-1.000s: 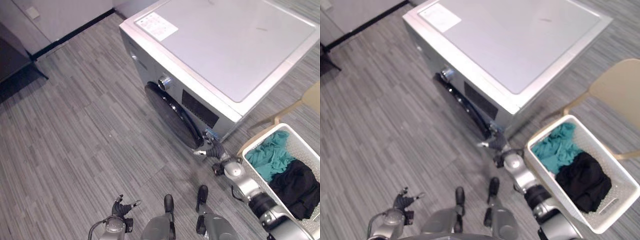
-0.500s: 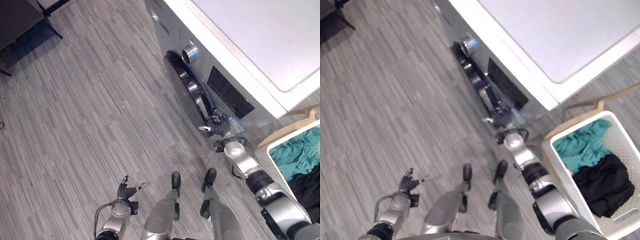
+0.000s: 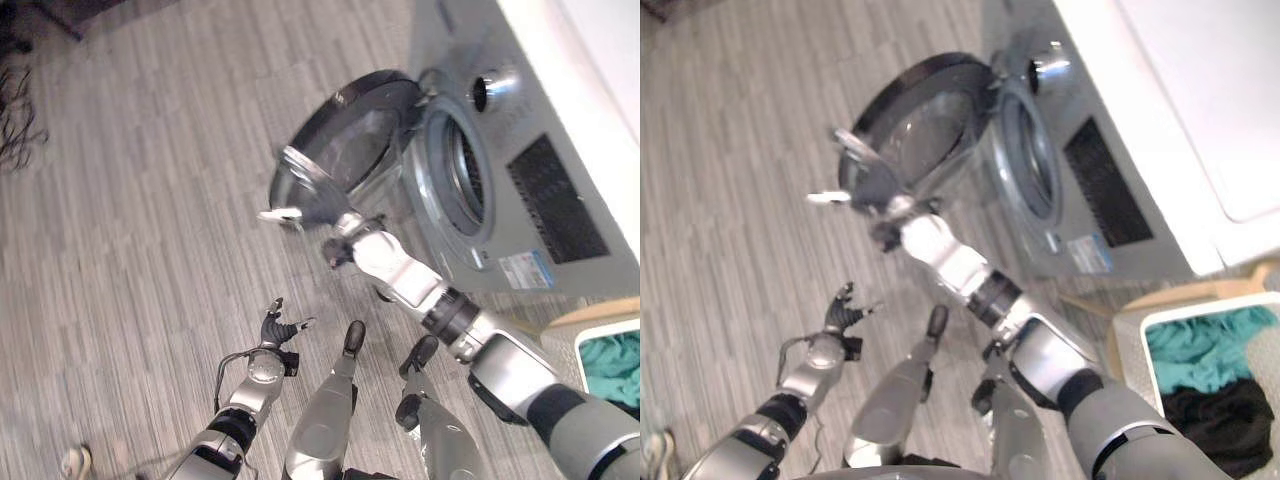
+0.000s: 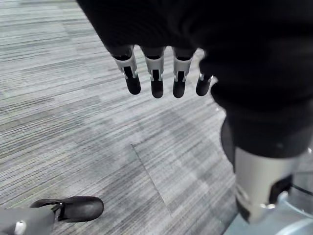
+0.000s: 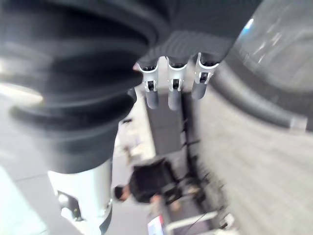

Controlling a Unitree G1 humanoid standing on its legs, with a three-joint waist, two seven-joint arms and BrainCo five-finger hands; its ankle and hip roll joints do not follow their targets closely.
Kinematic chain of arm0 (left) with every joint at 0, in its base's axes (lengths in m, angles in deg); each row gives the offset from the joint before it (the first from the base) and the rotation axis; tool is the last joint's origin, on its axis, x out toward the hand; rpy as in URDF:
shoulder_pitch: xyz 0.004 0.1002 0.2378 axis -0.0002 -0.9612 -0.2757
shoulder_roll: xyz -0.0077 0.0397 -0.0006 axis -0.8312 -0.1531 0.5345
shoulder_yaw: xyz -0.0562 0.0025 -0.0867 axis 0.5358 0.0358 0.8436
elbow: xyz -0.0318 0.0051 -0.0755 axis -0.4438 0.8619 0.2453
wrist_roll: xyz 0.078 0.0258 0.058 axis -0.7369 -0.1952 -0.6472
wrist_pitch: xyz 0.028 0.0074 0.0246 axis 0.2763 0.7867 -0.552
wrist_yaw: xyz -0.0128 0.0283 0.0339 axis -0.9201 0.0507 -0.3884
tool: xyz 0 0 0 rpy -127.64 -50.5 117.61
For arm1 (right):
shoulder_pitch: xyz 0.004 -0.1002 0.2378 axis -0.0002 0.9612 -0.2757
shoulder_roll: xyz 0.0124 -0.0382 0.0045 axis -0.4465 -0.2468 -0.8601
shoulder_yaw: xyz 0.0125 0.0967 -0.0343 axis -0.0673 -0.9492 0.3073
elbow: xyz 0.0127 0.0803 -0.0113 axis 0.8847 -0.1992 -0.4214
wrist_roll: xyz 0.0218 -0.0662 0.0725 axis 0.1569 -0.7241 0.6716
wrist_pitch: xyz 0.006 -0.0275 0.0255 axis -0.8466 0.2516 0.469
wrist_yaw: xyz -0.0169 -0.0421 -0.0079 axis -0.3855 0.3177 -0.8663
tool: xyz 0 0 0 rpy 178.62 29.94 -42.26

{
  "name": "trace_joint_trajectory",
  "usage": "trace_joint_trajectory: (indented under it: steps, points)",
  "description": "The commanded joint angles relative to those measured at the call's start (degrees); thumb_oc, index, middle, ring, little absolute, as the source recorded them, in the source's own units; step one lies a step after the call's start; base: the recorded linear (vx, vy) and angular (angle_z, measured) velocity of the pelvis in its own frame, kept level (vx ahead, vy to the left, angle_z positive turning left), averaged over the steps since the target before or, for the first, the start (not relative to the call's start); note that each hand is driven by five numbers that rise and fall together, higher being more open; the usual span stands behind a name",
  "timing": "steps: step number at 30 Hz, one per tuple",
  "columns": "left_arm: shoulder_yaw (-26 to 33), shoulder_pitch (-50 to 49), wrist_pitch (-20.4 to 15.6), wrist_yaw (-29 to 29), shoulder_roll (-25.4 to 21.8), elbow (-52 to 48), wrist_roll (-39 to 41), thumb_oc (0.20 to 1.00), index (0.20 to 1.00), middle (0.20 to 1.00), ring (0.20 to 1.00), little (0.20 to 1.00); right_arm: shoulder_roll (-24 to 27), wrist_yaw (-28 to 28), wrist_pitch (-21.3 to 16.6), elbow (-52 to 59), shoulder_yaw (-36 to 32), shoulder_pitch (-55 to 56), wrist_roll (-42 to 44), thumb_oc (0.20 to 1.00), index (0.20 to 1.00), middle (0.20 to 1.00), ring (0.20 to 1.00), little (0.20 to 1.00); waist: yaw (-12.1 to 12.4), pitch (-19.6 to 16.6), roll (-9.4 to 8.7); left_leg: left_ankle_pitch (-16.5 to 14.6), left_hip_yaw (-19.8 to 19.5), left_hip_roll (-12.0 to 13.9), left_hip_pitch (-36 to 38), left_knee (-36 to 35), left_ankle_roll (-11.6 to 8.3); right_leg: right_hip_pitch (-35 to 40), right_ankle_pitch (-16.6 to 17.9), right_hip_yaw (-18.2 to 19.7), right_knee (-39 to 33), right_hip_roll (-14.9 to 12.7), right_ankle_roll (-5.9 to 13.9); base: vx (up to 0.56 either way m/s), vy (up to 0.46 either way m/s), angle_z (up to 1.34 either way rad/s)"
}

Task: Grab the laundry basket,head to the washer,open it,put in the laundry and shut it.

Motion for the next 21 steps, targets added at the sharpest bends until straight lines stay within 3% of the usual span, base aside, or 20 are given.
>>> trace_joint_trajectory:
  steps: [1, 5, 6, 14, 15, 16, 21]
  points:
    - [-2.53, -2.01, -1.2, 0.69, -3.59, -0.49, -0.22, 1.0, 1.0, 1.0, 1.0, 1.0, -0.94, 0.31, -4.06, 0.9, -1.12, 1.84, 1.41, 1.0, 1.0, 1.0, 1.0, 1.0, 0.79, -0.45, -2.78, -2.56, 2.91, -2.23, 0.24, 1.31, -0.26, 3.32, -9.59, 3.91, 5.59, -6.96, 9.23, 0.1, -0.06, 0.49]
    - [-1.19, -2.35, -0.31, 0.57, -3.75, -0.97, -0.57, 1.0, 1.0, 1.0, 1.0, 1.0, 5.85, -0.19, -2.2, 1.48, -3.02, 5.36, 0.48, 1.0, 1.0, 1.0, 1.0, 1.0, -0.07, -0.26, -3.96, -1.93, 3.28, -2.01, 0.77, -0.5, -0.47, 3.34, -9.48, 3.65, 5.35, -6.76, 9.43, -0.01, -0.009, 0.31]
    - [-0.45, -2.35, -0.07, 0.74, -3.64, -2.55, -0.64, 1.0, 1.0, 1.0, 1.0, 1.0, 8.33, -0.03, -1.65, 2.96, -3.19, 8.18, -1.05, 1.0, 1.0, 1.0, 1.0, 1.0, -1.05, 0.3, -4.5, -0.73, 4.15, -2.19, 0.16, -0.57, -0.07, 2.6, -7.82, 3.51, 5.09, -7.05, 9.26, -0.09, 0.019, -0.04]
    - [1.35, 1.45, 0.75, 2.5, -3.5, -8.46, -5.89, 1.0, 1.0, 1.0, 1.0, 1.0, 16.75, 3.36, -0.36, 12.39, -3.54, 24.29, -14.0, 1.0, 1.0, 1.0, 1.0, 1.0, -7.68, 0.9, -6.44, -1.83, 8.81, -1.18, 1.23, -0.96, 0.5, 0.71, -6.41, 7.53, 4.36, -6.59, 9.95, -0.04, 0.04, -0.31]
    - [1.91, 5.39, 1.1, 4.3, -4.64, -7.96, -7.88, 1.0, 1.0, 1.0, 1.0, 1.0, 18.75, 3.32, -0.66, 12.54, -5.25, 28.03, -15.75, 1.0, 1.0, 1.0, 1.0, 1.0, -10.1, 1.04, -6.88, -2.17, 10.46, -0.98, 1.1, -0.7, 0.73, -0.35, -5.73, 8.77, 4.37, -6.49, 10.18, -0.05, 0.069, -0.54]
    - [1.89, 5.42, 1.09, 4.31, -4.62, -7.93, -7.88, 1.0, 1.0, 1.0, 1.0, 1.0, 18.78, 3.33, -0.63, 12.59, -5.29, 28.06, -15.75, 1.0, 1.0, 1.0, 1.0, 1.0, -10.02, 1.04, -6.88, -2.19, 10.52, -0.97, 1.09, -0.69, 0.73, -0.39, -5.73, 8.83, 4.39, -6.49, 10.18, -0.06, 0.08, -0.67]
    - [3.36, 16.93, 2.38, 7.21, -11.65, -0.61, -11.56, 1.0, 1.0, 1.0, 1.0, 1.0, 22.61, 3.79, -1.52, 14.29, -9.55, 35.15, -15.4, 1.0, 1.0, 1.0, 1.0, 1.0, -15.07, 1.15, -7.83, -2.38, 13.71, -0.44, 0.71, -0.81, 1.09, -2.62, -4.53, 11.07, 4.41, -5.94, 10.5, -0.03, 0.044, -0.53]
